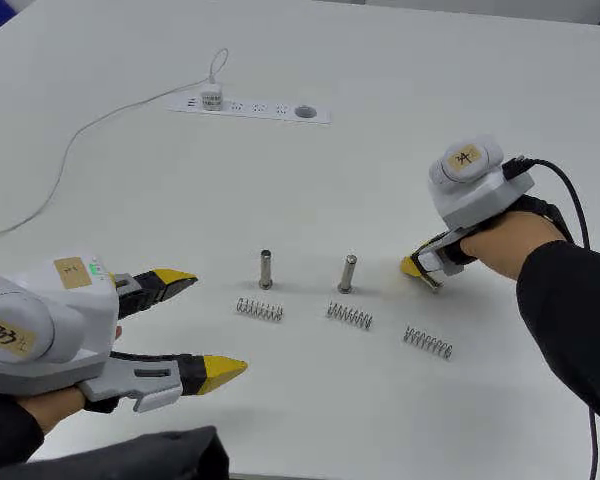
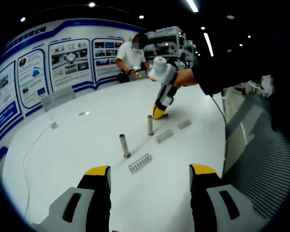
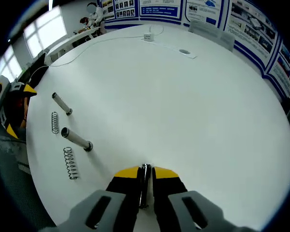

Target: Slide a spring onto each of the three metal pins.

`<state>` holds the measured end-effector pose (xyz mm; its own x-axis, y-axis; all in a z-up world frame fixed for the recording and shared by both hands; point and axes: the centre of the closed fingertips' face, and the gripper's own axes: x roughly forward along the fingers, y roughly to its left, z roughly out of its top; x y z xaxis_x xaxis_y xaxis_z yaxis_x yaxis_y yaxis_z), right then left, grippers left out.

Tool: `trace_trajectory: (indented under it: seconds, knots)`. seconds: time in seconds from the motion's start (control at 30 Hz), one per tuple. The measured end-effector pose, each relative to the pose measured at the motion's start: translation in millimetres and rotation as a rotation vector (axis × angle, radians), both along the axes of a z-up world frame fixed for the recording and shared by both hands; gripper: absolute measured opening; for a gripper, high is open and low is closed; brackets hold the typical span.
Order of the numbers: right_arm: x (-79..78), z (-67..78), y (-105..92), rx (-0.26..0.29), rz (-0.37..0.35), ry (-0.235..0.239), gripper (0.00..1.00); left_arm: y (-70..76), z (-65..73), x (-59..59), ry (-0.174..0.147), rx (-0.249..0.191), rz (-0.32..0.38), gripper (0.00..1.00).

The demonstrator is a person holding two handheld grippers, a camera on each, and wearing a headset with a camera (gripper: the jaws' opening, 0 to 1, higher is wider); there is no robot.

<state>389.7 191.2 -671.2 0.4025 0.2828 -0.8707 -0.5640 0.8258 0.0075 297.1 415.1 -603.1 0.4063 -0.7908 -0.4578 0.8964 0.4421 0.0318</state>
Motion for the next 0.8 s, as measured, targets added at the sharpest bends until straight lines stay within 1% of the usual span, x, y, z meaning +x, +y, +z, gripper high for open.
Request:
trace_trajectory:
  seconds: [0.13,0.23,0.43,0.6,0.7,0.8]
  knots:
    - [1.3,-0.6,1.0,-0.021,0.014,0.017,0.11,-0.3,-0.6,-0.3,0.002,0.001,-0.002,0.67]
    - [1.5,-1.6,2.9,-0.050,0.043,0.028,0.10,-0.2,-0.6,-0.1,0.002,0.001,-0.001,0.67]
    - [1.6,-2.2,4.1,-0.137,0.087,0.020,0.09,-0.3,-1.2,-0.2,0.006,-0.001,-0.001,0.67]
    - [2.6,-2.6,3.8,-0.171,0.081,0.032,0.09,-0.7,-1.4,-0.7,0.005,0.002,-0.004,0.66]
    - [2.1,-2.7,4.0,-0.193,0.098,0.036,0.09,-1.0,-1.3,-1.2,0.005,0.002,-0.006,0.66]
    - [1.7,-2.5,4.0,-0.214,0.117,0.031,0.09,-1.1,-1.3,-1.3,0.005,0.003,-0.006,0.66]
